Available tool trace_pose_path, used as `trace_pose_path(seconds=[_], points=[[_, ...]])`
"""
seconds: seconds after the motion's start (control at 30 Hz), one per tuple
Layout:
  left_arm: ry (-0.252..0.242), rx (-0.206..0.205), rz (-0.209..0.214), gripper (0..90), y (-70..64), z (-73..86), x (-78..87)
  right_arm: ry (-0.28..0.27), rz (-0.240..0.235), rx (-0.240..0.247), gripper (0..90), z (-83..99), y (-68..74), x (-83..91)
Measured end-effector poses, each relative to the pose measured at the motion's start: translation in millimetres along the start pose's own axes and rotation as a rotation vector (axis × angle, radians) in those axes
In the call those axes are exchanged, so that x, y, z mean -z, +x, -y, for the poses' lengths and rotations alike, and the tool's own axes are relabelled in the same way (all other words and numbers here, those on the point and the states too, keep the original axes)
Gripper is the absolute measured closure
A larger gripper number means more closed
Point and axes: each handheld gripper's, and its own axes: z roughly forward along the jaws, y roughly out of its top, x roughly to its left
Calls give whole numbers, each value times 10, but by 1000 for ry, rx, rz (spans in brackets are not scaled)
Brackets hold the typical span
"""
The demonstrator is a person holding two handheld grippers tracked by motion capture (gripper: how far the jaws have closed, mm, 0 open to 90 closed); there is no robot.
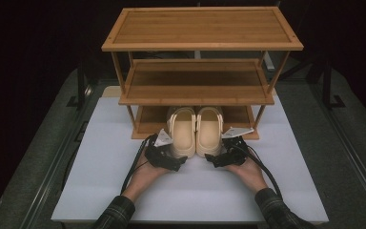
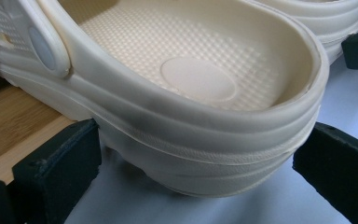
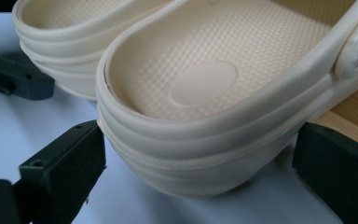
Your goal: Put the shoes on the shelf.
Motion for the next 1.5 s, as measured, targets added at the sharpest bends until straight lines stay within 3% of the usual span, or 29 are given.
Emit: trace_pose_path(seconds=[0.07, 0.17, 0.23, 0.37, 0.7, 0.87, 0.93, 1.03, 1.07, 1.1, 1.17, 1.2, 1.33, 1.4, 1.43, 1.5], points=[[-2, -4, -8, 8, -7, -36, 4, -1, 10, -7, 25, -31, 10, 8], [-27, 33, 13, 8, 28, -75, 20, -20, 15, -23, 24, -84, -3, 37], [-33, 32, 15, 8, 48, -97, 34, -27, 5, -36, 25, -110, -13, 52], [-56, 68, 31, 8, 103, -150, 40, -47, 5, -43, 24, -170, -34, 61], [-87, 89, 29, 8, 313, -276, -61, -97, 15, -63, 23, -339, -188, -24], [-70, 73, 13, 7, 391, -323, -158, -118, 28, -74, 23, -341, -265, -106], [-62, 68, 11, 7, 423, -329, -223, -94, 47, -71, 17, -378, -291, -149], [-61, 74, 5, 7, 484, -333, -298, -105, 68, -65, 15, -427, -346, -211], [-53, 69, 0, 7, 498, -335, -328, -87, 64, -88, 14, -444, -360, -230], [-42, 71, -1, 7, 505, -335, -359, -104, 73, -52, 14, -461, -405, -265], [-28, 78, -3, 7, 527, -323, -409, -88, 81, -92, 14, -479, -407, -291], [-34, 84, -6, 7, 534, -313, -427, -95, 81, -84, 15, -479, -423, -310], [-3, 36, -28, 7, 551, -290, -482, -64, 92, -81, 16, -426, -462, -390], [-13, 63, -21, 5, 563, -285, -495, -51, 98, -86, 15, -401, -464, -422], [-11, 42, -35, 5, 582, -293, -492, -54, 90, -95, 15, -396, -470, -426], [-19, 43, -43, 5, 603, -304, -509, -61, 90, -104, 15, -390, -476, -444]])
